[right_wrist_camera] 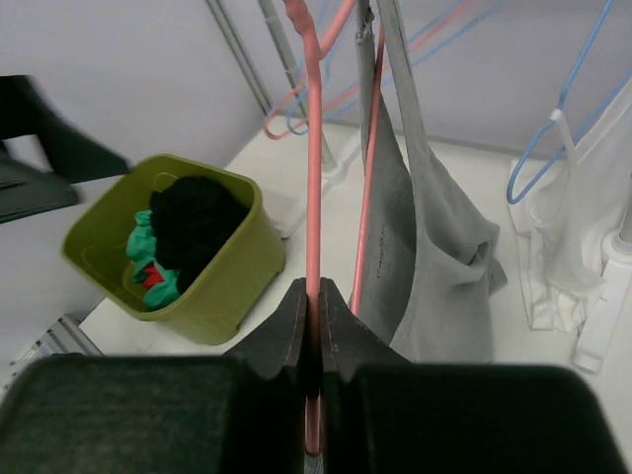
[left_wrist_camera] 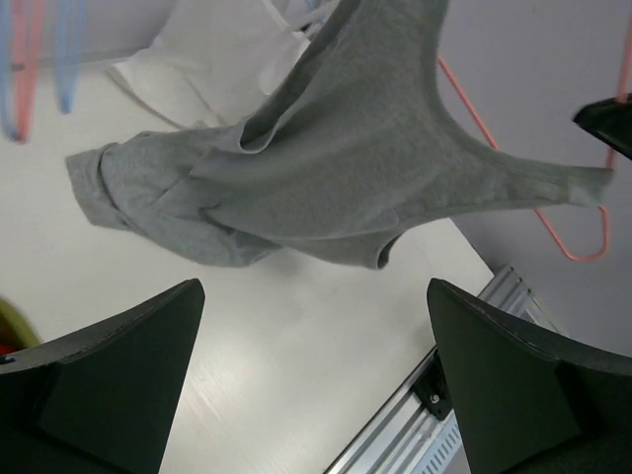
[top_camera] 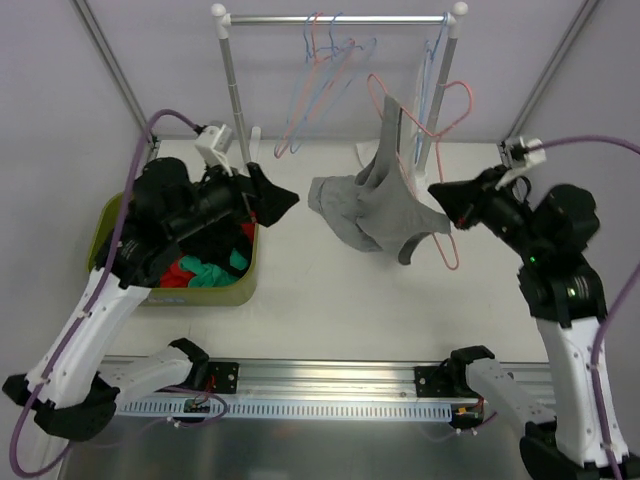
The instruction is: Remove the tank top from the hanger
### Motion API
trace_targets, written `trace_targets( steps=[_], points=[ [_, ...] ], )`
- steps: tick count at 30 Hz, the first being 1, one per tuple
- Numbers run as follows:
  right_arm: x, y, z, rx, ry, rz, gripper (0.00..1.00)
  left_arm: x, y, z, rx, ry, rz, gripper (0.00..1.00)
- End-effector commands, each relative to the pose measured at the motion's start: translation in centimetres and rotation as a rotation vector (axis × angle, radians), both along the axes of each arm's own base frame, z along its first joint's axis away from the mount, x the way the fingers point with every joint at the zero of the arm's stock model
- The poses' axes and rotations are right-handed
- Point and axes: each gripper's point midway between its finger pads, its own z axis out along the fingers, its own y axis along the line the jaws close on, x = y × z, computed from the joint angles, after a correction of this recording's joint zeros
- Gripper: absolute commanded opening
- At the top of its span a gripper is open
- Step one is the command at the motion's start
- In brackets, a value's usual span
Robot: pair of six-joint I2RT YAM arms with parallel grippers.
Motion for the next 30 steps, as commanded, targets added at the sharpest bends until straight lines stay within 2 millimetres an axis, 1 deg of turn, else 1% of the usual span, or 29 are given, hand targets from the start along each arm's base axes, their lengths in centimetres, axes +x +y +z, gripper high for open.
trace_targets(
  steps=[1, 2, 3, 4, 5, 6, 7, 8, 9, 10, 11, 12, 13, 14, 16, 18, 19, 21, 22, 23, 24, 25, 26, 28, 30],
  points=[
    [-7.0, -0.7, 4.2, 0.082, -0.16, 0.04, 0.0, 1.0, -3.1, 4.1, -0.031, -0.174, 0.03, 0.99],
    [-8.2, -0.9, 4.4, 0.085, -0.168, 0.048, 0.0, 0.9, -4.2, 4.5, -0.019, -0.216, 0.002, 0.99],
    [-9.4, -1.0, 4.8, 0.084, -0.182, 0.058, 0.0, 0.4, -5.3, 5.8, -0.031, -0.26, -0.027, 0.99],
    [-11.0, -1.2, 5.6, 0.084, -0.192, 0.067, 0.0, 0.8, -6.8, 6.4, -0.027, -0.292, -0.033, 0.99],
    [-12.4, -1.4, 6.3, 0.086, -0.212, 0.074, 0.0, -0.7, -8.4, 8.4, -0.026, -0.368, -0.086, 0.99],
    [-13.3, -1.5, 6.8, 0.086, -0.221, 0.081, 0.0, -1.3, -9.5, 9.3, -0.022, -0.407, -0.111, 0.99],
    [-14.7, -1.8, 7.6, 0.086, -0.231, 0.083, 0.0, -1.3, -11.2, 9.6, -0.01, -0.439, -0.137, 0.99],
    [-15.3, -1.9, 7.8, 0.089, -0.232, 0.083, 0.0, -3.0, -12.4, 11.4, -0.004, -0.524, -0.184, 0.99],
    [-15.9, -1.9, 8.0, 0.094, -0.231, 0.09, 0.0, -3.4, -13.2, 12.0, 0.002, -0.563, -0.192, 0.99],
    [-16.3, -1.9, 7.6, 0.093, -0.214, 0.096, 0.0, -3.2, -14.2, 12.0, 0.032, -0.599, -0.189, 0.99],
    [-16.6, -1.9, 7.4, 0.093, -0.211, 0.1, 0.0, -3.3, -14.4, 13.3, 0.007, -0.619, -0.168, 0.99],
    [-16.7, -2.0, 7.2, 0.089, -0.211, 0.092, 0.0, -3.1, -14.6, 13.6, 0.004, -0.622, -0.16, 0.99],
    [-16.7, -2.2, 6.7, 0.083, -0.194, 0.084, 0.0, -2.6, -15.4, 13.2, 0.016, -0.614, -0.155, 0.99],
    [-16.7, -2.3, 6.4, 0.072, -0.193, 0.076, 0.0, -2.4, -15.6, 13.7, 0.011, -0.621, -0.147, 0.99],
    [-16.6, -2.5, 5.9, 0.06, -0.179, 0.063, 0.0, -2.0, -16.5, 13.2, 0.022, -0.619, -0.156, 0.98],
    [-16.7, -2.5, 5.9, 0.052, -0.185, 0.064, 0.0, -1.5, -17.0, 13.3, 0.018, -0.618, -0.141, 0.97],
    [-16.7, -2.6, 5.8, 0.047, -0.189, 0.063, 0.0, -1.1, -17.6, 12.9, 0.029, -0.614, -0.138, 0.96],
    [-16.7, -2.8, 5.9, 0.043, -0.2, 0.053, 0.0, -0.5, -17.9, 13.2, 0.026, -0.622, -0.114, 0.94],
    [-16.6, -2.8, 6.0, 0.04, -0.202, 0.049, 0.0, 0.1, -18.8, 12.5, 0.045, -0.615, -0.11, 0.91],
    [-16.5, -2.9, 5.9, 0.04, -0.199, 0.044, 0.0, 0.3, -18.9, 13.0, 0.04, -0.621, -0.099, 0.9],
    [-16.3, -3.0, 5.8, 0.037, -0.198, 0.035, 0.0, 0.9, -19.6, 12.3, 0.059, -0.614, -0.093, 0.89],
    [-16.1, -3.0, 5.7, 0.035, -0.193, 0.03, 0.0, 1.2, -19.8, 12.2, 0.065, -0.613, -0.088, 0.88],
    [-15.9, -3.1, 5.6, 0.034, -0.188, 0.023, 0.0, 1.3, -20.0, 11.9, 0.07, -0.61, -0.086, 0.81],
    [-15.6, -3.1, 5.4, 0.032, -0.181, 0.016, 0.0, 1.8, -20.4, 11.2, 0.083, -0.598, -0.079, 0.72],
    [-15.4, -3.2, 5.3, 0.032, -0.176, 0.009, 0.0, 2.0, -20.5, 10.7, 0.091, -0.588, -0.075, 0.61]
  ],
)
